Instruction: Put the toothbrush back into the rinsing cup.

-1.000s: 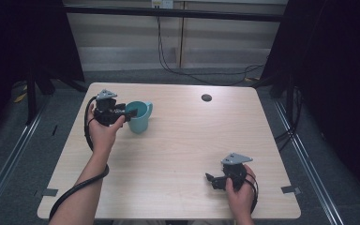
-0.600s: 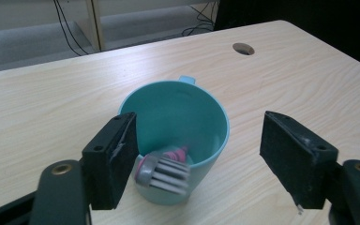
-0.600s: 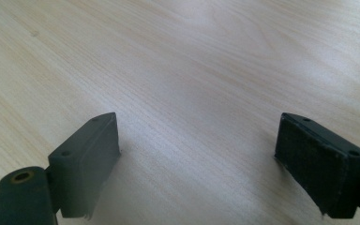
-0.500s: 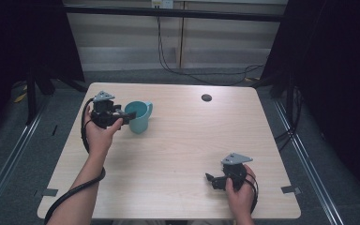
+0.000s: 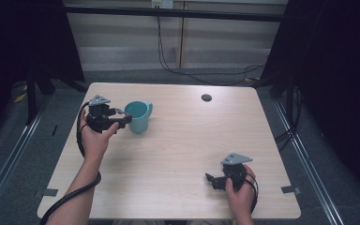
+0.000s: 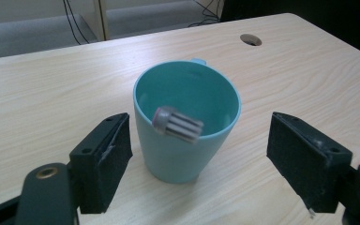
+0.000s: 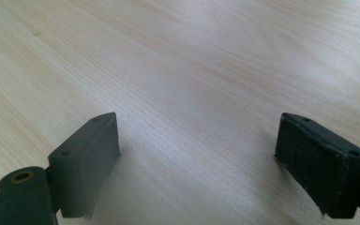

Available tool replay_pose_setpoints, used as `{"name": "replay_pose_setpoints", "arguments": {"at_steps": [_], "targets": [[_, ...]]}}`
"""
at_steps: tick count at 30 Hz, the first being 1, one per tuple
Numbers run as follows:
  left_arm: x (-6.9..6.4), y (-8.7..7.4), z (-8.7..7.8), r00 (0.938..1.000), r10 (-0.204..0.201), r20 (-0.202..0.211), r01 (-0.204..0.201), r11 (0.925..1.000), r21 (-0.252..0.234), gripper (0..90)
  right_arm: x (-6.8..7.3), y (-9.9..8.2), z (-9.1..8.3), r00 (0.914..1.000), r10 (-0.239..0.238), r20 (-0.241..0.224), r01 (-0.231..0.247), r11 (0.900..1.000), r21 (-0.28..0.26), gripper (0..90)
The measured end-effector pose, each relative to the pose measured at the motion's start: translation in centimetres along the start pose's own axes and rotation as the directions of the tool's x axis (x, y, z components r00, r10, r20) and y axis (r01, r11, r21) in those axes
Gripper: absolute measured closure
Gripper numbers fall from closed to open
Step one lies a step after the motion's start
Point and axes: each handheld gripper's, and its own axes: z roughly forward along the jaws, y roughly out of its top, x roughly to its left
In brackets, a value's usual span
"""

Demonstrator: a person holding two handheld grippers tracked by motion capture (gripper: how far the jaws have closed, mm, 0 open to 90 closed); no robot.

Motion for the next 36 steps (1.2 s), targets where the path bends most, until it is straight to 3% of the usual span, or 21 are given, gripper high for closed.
{"name": "replay_pose_setpoints", "arguments": {"at_steps": [17,36], "targets": [[0.2,-1.3,-1.0,0.9997,-0.018,0.017,0.018,0.9998,-0.004,21.4,0.0,0.0,0.0,1.0,-0.006,-0.004,0.006,1.0,-0.001,13.5],[0.7,-3.8,-1.6,0.9991,-0.032,0.028,0.032,0.9994,-0.013,20.2,0.0,0.0,0.0,1.0,-0.006,-0.006,0.006,1.0,0.0,13.4]]}}
